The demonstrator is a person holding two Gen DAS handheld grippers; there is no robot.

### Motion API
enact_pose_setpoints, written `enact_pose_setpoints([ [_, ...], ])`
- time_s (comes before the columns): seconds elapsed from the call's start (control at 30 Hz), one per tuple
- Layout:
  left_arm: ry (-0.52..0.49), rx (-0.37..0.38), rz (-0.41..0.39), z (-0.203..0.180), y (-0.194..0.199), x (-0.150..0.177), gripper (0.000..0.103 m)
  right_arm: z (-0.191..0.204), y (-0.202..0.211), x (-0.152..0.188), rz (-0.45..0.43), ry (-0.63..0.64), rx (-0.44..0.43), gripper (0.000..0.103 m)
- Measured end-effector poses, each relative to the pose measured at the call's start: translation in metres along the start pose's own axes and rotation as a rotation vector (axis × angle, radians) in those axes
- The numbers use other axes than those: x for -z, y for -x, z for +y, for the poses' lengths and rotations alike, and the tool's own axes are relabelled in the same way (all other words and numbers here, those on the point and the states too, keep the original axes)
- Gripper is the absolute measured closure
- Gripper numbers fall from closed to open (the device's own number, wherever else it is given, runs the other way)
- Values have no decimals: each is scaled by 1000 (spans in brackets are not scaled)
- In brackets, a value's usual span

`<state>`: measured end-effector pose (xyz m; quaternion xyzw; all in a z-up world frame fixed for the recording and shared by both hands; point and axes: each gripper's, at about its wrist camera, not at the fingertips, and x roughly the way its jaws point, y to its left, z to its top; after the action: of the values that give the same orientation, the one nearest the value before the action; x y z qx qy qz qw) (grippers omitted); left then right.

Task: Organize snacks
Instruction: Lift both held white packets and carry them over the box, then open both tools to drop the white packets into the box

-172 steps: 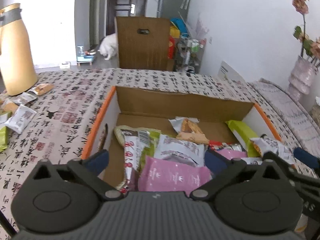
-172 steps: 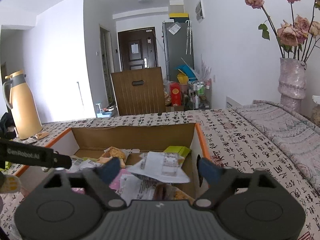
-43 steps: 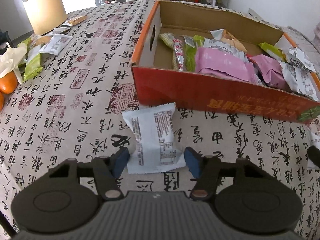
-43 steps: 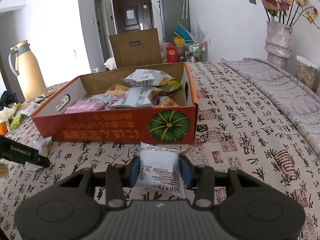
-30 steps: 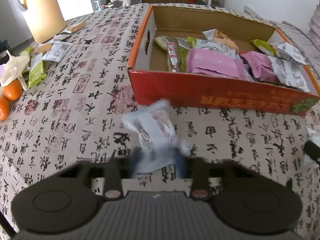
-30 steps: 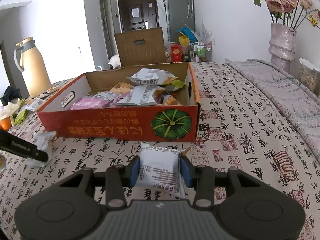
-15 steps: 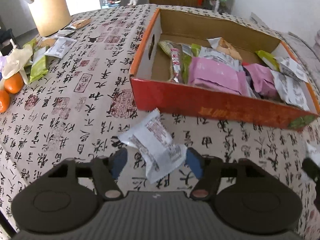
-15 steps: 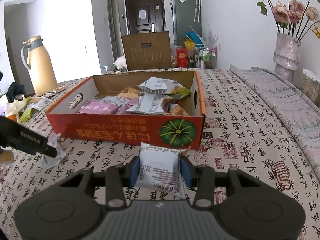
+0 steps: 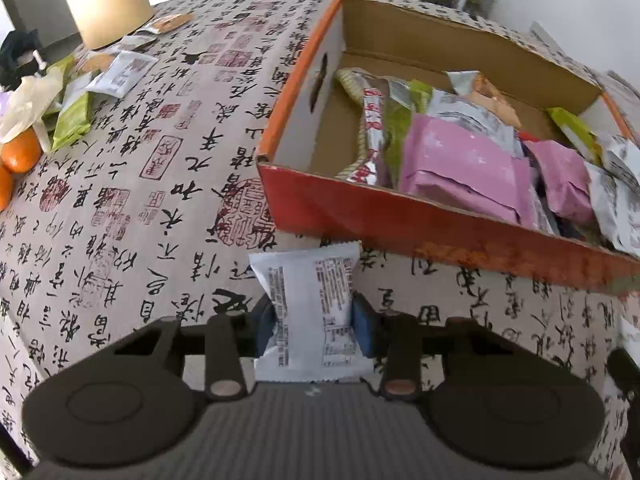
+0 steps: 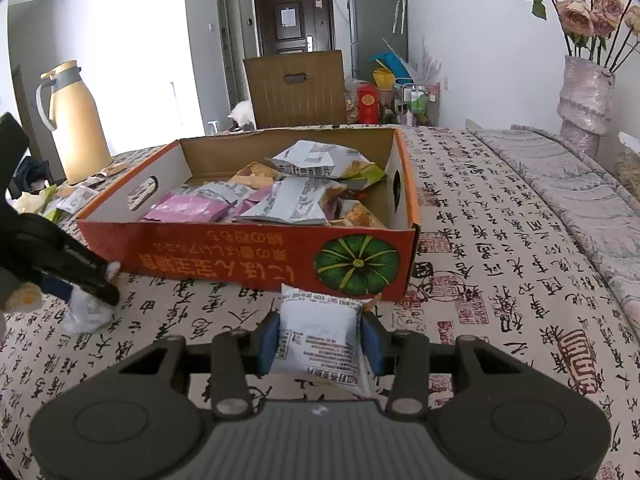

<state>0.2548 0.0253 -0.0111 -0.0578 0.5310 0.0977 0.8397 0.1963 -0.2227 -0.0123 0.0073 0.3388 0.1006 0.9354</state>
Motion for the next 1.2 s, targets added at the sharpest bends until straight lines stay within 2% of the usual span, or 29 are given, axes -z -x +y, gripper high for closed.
enact_pose_setpoints([
  [0.2,-37,-6,-23,4,9,11,62,4,3,0,-6,6,-13,60],
  [0.37,-79,8,-65,4,35,21,62,13,16,-2,-28,22,-22,60],
  [0.53,-140,7,-111,-5,63,18,62,24,30,-15,-63,48,-30,60],
  [0.8,-173,36,-139,-22,84,-11,62,35,34,-61,-122,102,-16,60],
  [1.0,-158,50,-155,-31,79,-44,62,30,19,-99,-150,105,-4,60],
  [1.2,-148,62,-160,-45,61,-73,62,23,-13,-126,-142,103,12,60],
])
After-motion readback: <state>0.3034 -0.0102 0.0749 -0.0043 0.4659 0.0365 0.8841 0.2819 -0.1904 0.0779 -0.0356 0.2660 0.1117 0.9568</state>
